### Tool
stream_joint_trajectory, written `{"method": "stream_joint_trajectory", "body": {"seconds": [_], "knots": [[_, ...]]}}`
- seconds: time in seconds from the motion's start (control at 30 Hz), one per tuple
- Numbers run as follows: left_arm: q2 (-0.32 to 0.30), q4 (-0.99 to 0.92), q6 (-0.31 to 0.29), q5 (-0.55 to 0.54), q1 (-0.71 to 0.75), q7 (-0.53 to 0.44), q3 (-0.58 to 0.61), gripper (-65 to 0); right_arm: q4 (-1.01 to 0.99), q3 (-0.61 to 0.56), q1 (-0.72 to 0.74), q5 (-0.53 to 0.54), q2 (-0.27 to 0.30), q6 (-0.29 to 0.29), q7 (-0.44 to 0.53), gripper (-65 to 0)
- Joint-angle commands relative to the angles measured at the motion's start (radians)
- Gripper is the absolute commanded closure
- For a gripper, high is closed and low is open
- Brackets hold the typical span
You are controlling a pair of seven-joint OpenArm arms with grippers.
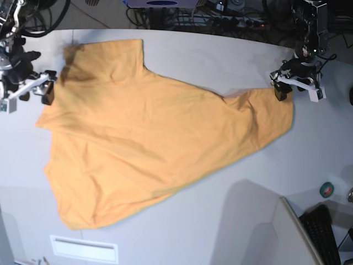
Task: Layout the t-shirt on the table in an organized manner, then fold the t-shirt properly
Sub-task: 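Grasp the t-shirt edges again with both grippers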
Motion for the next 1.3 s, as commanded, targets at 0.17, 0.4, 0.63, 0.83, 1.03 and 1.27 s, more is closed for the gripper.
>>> {"method": "stream_joint_trajectory", "body": {"seconds": [0.17,0.4,0.63,0.83,1.03,1.27], "knots": [[-0.011,-0.026,-0.005,-0.004,-0.038,0.019,0.078,-18.9,-0.025,0.059,-0.025,0.012,0.012,0.005,-0.072,-41.7],[-0.01,-0.035,-0.005,-0.004,-0.04,0.019,0.08,-0.8,-0.067,0.024,-0.068,0.012,0.004,0.005,-0.078,-41.7],[-0.016,-0.035,-0.005,-0.004,-0.034,0.019,0.082,0.0,-0.199,-0.033,-0.066,0.017,0.004,0.007,-0.07,-41.9],[-0.026,-0.037,-0.006,-0.003,-0.032,0.019,0.085,0.0,-0.193,-0.108,-0.072,0.02,0.002,0.007,-0.07,-41.9],[-0.039,-0.038,-0.006,-0.003,-0.031,0.019,0.085,0.0,-0.196,-0.157,-0.072,0.02,0.002,0.007,-0.072,-41.7],[-0.039,-0.035,-0.006,-0.003,-0.031,0.019,0.085,0.0,-0.197,-0.214,-0.095,0.02,0.002,0.007,-0.07,-24.5]]}}
